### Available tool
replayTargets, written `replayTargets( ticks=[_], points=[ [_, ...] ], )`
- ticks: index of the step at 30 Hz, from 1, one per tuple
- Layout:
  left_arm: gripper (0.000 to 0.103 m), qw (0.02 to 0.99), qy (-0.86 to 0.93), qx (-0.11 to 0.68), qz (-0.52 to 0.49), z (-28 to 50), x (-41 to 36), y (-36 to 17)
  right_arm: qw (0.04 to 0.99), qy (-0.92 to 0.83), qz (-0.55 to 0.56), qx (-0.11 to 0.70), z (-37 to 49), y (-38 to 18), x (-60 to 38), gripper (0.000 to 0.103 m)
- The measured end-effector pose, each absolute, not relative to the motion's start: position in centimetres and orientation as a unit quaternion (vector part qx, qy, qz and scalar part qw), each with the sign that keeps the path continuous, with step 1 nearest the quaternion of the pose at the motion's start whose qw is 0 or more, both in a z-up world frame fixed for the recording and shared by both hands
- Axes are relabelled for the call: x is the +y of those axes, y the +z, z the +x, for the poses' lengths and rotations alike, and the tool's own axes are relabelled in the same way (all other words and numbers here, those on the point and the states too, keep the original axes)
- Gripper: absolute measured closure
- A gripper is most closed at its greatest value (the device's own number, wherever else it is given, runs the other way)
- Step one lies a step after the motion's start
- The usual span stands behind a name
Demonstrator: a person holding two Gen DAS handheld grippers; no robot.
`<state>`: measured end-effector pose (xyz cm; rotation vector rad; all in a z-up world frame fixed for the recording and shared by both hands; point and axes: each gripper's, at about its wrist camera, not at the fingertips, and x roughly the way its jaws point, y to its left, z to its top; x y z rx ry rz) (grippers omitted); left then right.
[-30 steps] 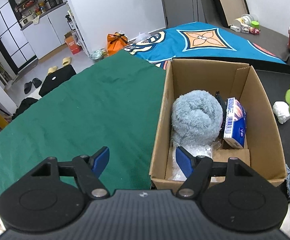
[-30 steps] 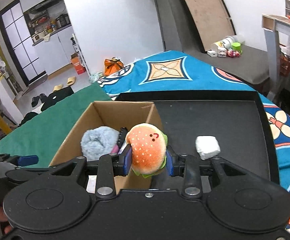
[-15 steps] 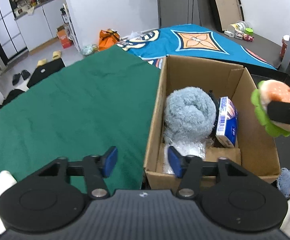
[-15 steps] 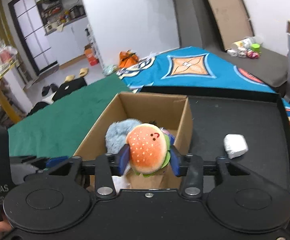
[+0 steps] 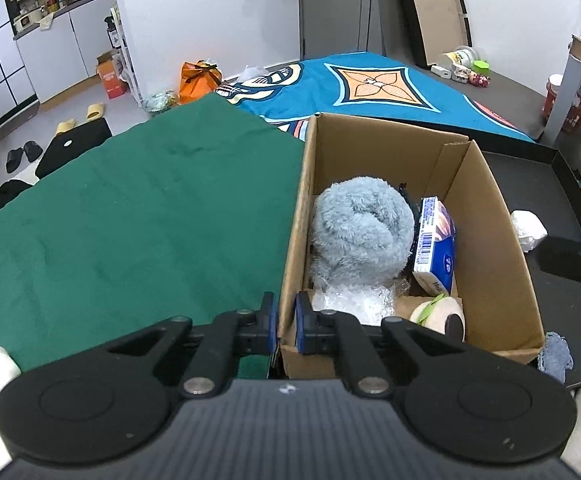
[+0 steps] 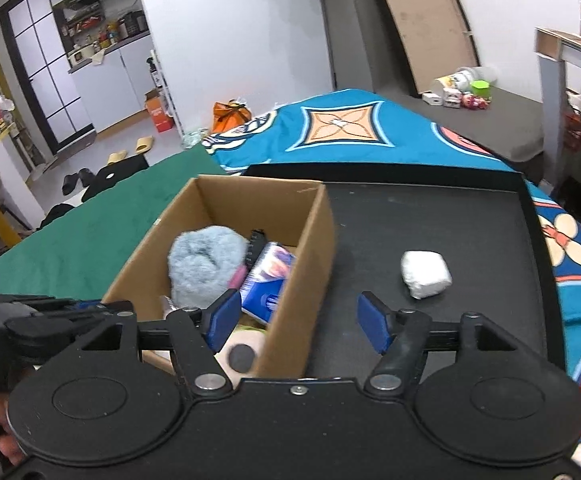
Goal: Organize soft objects
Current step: 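Move the right gripper to the blue denim cloth and pinch it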
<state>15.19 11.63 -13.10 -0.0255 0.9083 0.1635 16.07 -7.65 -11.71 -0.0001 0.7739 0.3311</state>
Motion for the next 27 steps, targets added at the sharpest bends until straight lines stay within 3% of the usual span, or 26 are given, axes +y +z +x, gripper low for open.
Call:
replayTargets(
  ticks=[27],
  points=[
    [0.09,0.886,0.106,0.447,0.06,15.7,8.5,-11.4,0.899,0.11,0.04,0.421,15.0,-16.4,-15.8,0.039]
  ],
)
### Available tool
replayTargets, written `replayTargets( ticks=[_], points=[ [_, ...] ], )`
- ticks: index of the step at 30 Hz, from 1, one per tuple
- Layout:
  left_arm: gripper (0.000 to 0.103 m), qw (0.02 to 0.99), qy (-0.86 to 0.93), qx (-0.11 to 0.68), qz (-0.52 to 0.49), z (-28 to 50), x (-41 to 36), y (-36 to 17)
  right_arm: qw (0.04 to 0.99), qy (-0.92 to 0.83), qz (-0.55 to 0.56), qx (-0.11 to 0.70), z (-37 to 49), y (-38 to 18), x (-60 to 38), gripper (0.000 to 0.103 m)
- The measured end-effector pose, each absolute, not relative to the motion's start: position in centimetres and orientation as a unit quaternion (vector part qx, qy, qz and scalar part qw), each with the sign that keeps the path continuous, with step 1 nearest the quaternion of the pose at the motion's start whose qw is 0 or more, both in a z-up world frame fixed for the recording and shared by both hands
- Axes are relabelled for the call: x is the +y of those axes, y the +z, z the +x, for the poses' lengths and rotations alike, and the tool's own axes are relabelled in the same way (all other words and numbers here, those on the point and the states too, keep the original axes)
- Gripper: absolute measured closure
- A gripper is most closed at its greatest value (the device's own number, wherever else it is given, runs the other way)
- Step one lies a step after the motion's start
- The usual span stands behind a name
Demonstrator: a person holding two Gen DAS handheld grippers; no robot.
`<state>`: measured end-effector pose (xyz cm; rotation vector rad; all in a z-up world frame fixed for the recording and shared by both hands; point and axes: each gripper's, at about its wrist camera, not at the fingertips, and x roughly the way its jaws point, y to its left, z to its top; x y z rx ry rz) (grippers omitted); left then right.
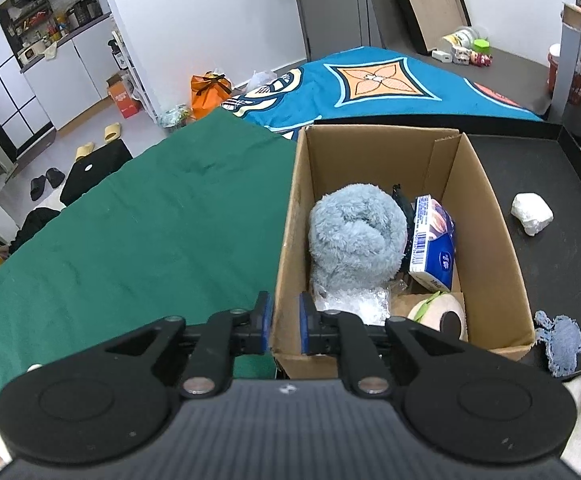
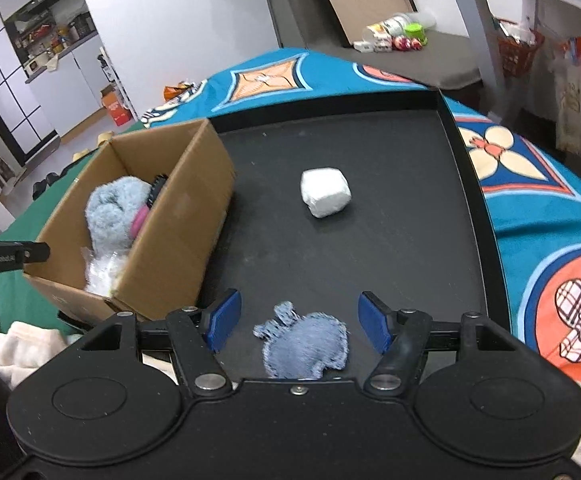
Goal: Organize soft objects
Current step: 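Move the right gripper to the blue denim cloth and pinch it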
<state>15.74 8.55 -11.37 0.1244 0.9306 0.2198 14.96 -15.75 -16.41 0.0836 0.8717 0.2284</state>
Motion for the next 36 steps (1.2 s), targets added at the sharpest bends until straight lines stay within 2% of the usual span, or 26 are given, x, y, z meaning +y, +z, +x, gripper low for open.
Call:
replayTargets(
  ticks=[2,10,13,18,24,29,31,36],
  points=[
    [0.088,0.883,0.11,0.451,0.067,15.9,8.3,-11.4,0.897,0.108,0.043,0.426,15.1,-17.0,-16.1,0.039],
    [0.06,0.879,0.106,0.457,0.087,16.8,6.9,-11.8,0.89,0.102,0.052,0.441,15.8,-18.9,-17.2,0.039],
    [0.053,0.875,0.105,0.46,0.104,17.2,6.2,-12.1,0.886,0.104,0.056,0.449,16.1,-19.6,-17.5,0.039],
    [0.047,0.869,0.109,0.466,0.124,17.8,5.5,-12.8,0.878,0.112,0.056,0.462,16.5,-20.6,-17.4,0.039],
    [0.046,0.863,0.118,0.473,0.137,18.6,5.1,-13.2,0.876,0.123,0.029,0.466,16.7,-21.4,-17.1,0.042],
    [0.046,0.861,0.119,0.472,0.144,18.8,4.7,-13.0,0.88,0.108,0.05,0.46,17.2,-21.3,-18.8,0.064],
    [0.046,0.861,0.12,0.472,0.149,18.9,4.4,-12.9,0.881,0.101,0.063,0.458,17.3,-21.3,-19.6,0.067],
    [0.046,0.86,0.122,0.47,0.154,18.9,4.1,-12.6,0.889,0.094,0.074,0.442,17.1,-20.7,-20.3,0.081]
  ],
)
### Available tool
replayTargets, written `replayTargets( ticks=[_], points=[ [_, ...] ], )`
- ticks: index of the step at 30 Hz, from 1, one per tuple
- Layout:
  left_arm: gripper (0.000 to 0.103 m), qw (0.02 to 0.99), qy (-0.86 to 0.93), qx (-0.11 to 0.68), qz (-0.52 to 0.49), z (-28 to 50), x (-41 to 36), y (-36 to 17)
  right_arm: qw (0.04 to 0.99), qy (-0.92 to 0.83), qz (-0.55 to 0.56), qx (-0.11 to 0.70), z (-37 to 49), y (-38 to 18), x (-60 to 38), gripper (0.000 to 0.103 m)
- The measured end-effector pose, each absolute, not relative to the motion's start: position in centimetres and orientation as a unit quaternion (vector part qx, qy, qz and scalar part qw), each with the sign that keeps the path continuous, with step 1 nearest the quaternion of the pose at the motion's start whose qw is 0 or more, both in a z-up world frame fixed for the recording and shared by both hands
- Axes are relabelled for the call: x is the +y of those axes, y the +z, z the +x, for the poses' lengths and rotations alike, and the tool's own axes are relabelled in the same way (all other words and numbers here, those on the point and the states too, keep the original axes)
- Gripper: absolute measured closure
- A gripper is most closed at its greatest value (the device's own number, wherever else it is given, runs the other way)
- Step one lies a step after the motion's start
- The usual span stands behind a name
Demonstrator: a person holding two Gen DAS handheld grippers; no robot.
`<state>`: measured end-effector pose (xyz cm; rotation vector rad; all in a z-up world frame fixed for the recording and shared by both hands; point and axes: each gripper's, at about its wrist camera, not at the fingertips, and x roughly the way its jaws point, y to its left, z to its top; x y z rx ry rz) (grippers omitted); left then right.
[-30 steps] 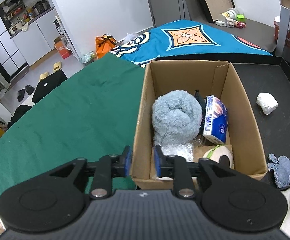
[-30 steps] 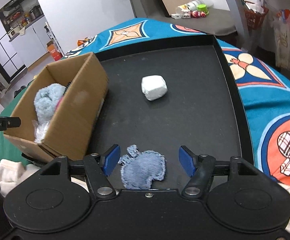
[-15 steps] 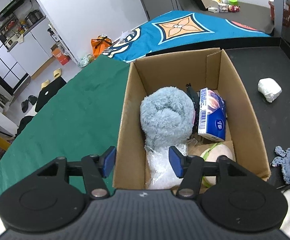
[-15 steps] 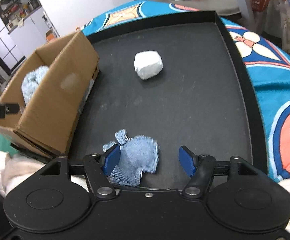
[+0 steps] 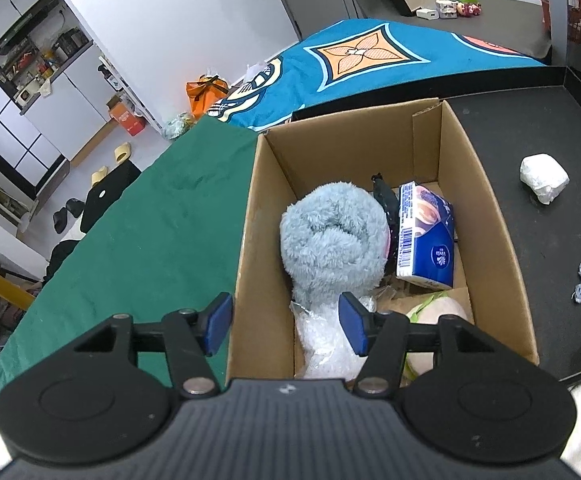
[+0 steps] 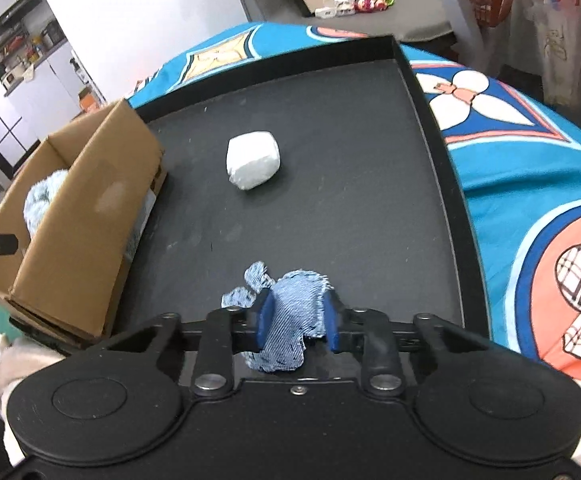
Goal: Organize soft objects
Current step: 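Move the right gripper to the blue denim cloth and pinch it, then lift the denim cloth with the right gripper and drop it into the box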
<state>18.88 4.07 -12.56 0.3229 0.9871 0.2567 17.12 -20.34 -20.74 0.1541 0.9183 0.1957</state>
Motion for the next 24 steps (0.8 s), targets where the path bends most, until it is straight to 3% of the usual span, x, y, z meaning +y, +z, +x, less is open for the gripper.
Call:
replayTargets(
  ticks=[2,9,10,24],
  points=[
    [0.046,0.862,0.12,0.468,0.154,18.8,3.9,-12.3,0.892,0.092,0.077,0.435,17.1,-20.3,-20.5,0.087],
    [0.046,0.867,0.116,0.46,0.155,18.4,3.7,-11.5,0.907,0.087,0.08,0.405,17.2,-18.7,-21.3,0.091],
    [0.046,0.867,0.117,0.459,0.154,18.3,3.8,-11.4,0.908,0.087,0.081,0.401,17.2,-18.4,-21.4,0.095],
    [0.046,0.877,0.121,0.446,0.131,17.4,5.2,-10.0,0.922,0.094,0.066,0.37,16.8,-15.7,-20.0,0.095]
  ],
)
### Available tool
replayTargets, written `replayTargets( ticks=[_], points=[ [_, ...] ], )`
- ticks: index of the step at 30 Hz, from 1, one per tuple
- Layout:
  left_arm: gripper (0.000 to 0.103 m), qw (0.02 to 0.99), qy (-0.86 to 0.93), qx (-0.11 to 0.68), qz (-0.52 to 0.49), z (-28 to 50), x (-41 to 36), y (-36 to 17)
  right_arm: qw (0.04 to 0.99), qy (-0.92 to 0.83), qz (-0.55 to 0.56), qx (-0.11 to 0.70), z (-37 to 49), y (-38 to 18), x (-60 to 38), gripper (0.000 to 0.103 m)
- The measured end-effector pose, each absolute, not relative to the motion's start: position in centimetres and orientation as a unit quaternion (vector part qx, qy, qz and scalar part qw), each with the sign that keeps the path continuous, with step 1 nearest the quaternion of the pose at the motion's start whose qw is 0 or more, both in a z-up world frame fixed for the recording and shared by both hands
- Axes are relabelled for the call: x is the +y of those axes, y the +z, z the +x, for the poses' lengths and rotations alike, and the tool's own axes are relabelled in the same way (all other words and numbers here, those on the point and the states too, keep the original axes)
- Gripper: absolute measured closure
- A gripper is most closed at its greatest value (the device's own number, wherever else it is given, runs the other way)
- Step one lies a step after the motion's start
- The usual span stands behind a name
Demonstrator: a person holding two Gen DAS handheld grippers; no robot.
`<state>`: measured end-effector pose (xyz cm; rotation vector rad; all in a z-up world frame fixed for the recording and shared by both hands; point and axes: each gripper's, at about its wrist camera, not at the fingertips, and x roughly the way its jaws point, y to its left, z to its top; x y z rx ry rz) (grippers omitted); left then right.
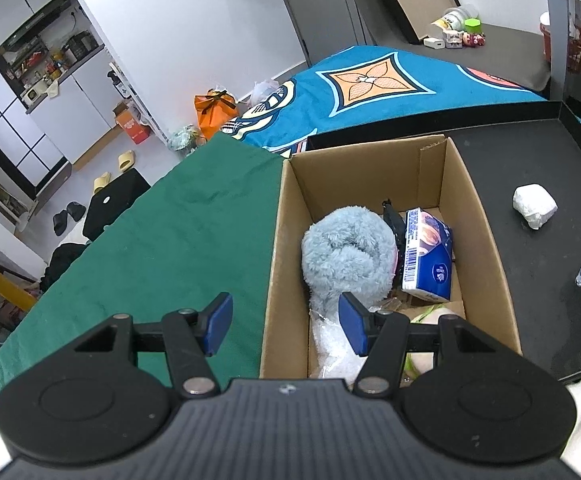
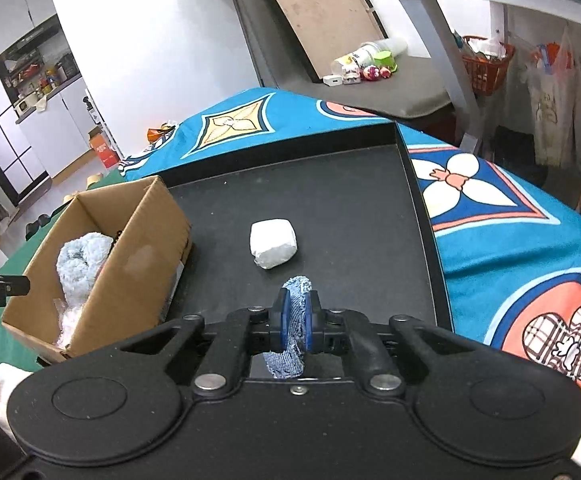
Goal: Organize soft objects
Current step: 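Lift the denim cloth with the right gripper and drop it into the box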
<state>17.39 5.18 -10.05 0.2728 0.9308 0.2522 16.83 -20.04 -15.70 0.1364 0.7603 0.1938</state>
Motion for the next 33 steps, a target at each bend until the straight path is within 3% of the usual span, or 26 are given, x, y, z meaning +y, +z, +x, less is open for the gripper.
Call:
replayTargets(
  ticks=[33],
  points=[
    [0.046,0.877,0.139,0.456,0.06,17.1,10.0,-12.4,0.933,0.138,0.029,0.332,19.6,-11.6,-12.4,0.095]
  ],
)
